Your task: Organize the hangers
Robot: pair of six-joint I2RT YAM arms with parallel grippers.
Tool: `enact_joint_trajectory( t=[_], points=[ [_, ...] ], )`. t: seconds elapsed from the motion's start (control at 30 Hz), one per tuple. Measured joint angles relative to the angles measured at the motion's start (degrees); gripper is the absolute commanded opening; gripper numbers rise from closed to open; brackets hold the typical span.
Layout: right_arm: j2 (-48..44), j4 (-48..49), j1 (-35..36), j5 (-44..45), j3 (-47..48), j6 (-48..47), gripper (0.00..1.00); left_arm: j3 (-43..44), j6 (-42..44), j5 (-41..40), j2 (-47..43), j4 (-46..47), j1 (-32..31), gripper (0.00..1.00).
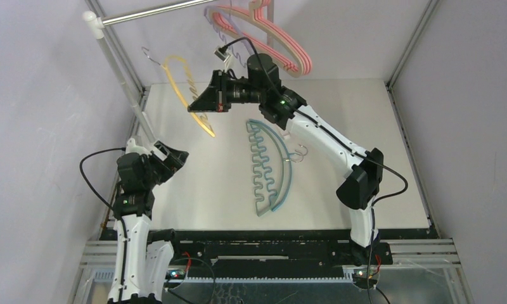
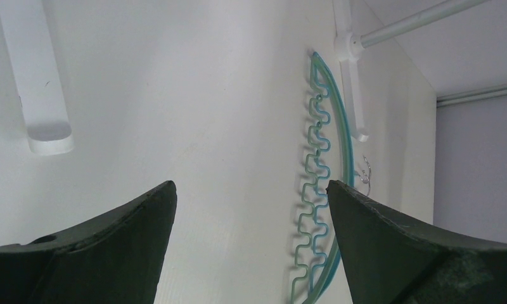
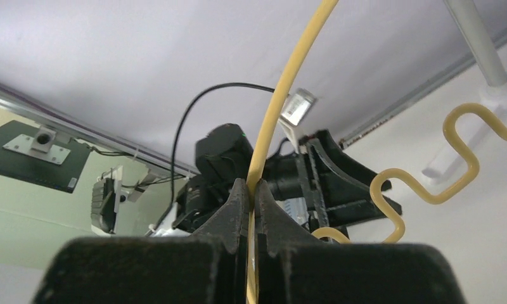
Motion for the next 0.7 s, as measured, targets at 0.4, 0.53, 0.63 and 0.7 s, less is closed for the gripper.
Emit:
enact_joint_trajectory(
  t=[0.4,0.53,0.63,0.7],
  points=[
    [0.0,5.5,-2.1,-2.2,6.3,2.8,0.00,-1.1,0.0,0.0,2.2,1.9,0.0,0.93],
    [1.4,6.4,-3.1,-2.2,9.4,3.7,0.00,-1.4,0.0,0.2,2.9,2.4,0.0,0.93],
    [3.9,7.7,-4.2,-2.2,13.2,4.5,0.00,-1.4,0.1,0.2,3.0,2.7,0.0,0.93],
    [6.2,8.5,-5.0,-1.8,15.9,5.2,0.00,-1.4,0.1,0.3,3.3,2.8,0.0,0.93]
  ],
)
